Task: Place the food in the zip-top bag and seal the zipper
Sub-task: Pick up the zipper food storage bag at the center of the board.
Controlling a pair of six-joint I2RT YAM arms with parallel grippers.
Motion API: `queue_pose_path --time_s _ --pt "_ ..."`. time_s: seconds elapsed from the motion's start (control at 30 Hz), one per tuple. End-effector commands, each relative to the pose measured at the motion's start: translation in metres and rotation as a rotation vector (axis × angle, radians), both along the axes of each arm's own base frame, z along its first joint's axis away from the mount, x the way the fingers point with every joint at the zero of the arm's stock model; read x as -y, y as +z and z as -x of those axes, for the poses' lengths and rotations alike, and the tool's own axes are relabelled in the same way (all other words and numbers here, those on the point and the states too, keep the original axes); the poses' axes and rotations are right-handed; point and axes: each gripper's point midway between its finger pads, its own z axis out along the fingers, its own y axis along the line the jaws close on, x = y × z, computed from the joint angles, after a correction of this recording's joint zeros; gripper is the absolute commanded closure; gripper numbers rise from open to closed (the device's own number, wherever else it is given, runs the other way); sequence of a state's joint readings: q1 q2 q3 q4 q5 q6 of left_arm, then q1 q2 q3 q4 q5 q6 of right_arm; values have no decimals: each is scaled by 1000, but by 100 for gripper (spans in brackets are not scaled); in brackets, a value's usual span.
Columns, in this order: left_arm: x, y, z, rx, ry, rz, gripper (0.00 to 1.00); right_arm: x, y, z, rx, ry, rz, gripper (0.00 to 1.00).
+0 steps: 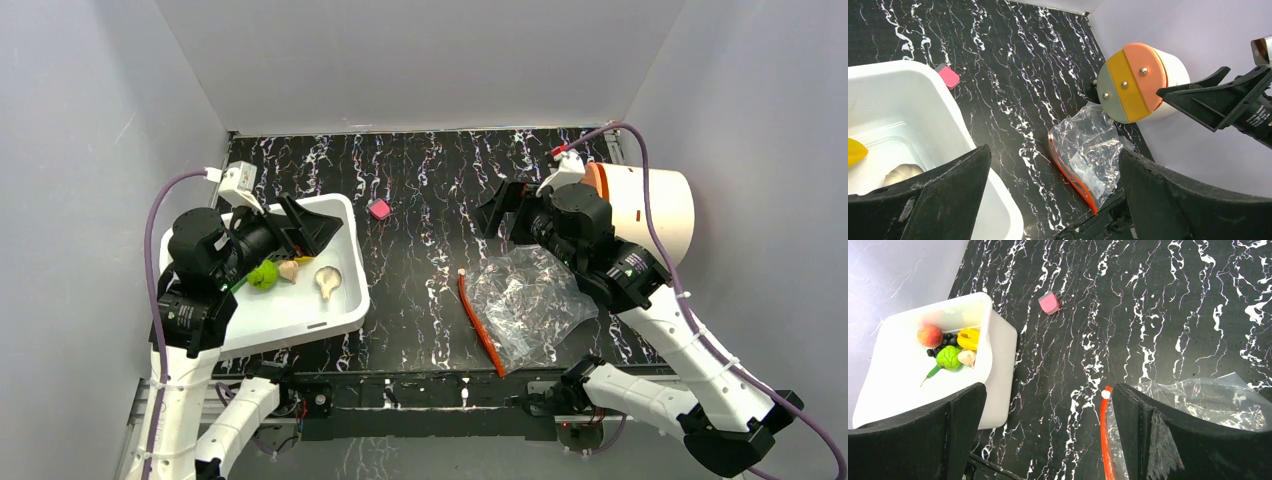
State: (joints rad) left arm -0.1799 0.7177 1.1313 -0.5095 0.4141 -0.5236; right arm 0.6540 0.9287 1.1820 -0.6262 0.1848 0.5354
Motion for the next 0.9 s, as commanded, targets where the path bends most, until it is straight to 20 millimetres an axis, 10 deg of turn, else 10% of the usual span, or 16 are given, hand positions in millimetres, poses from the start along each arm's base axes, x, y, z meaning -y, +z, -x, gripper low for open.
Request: queue_pose_path --time_s 0.0,0.57,0.87 --pt "-4 -6 -3 -1 24 -39 2 6 18 3 42 -27 -46 2" --pt "-24 -80 -15 -143 144 -125 2 10 -80 2 -102 11 184 4" --pt "-41 -113 -22 -236 230 -202 2 -1 -157 8 -300 71 273 42"
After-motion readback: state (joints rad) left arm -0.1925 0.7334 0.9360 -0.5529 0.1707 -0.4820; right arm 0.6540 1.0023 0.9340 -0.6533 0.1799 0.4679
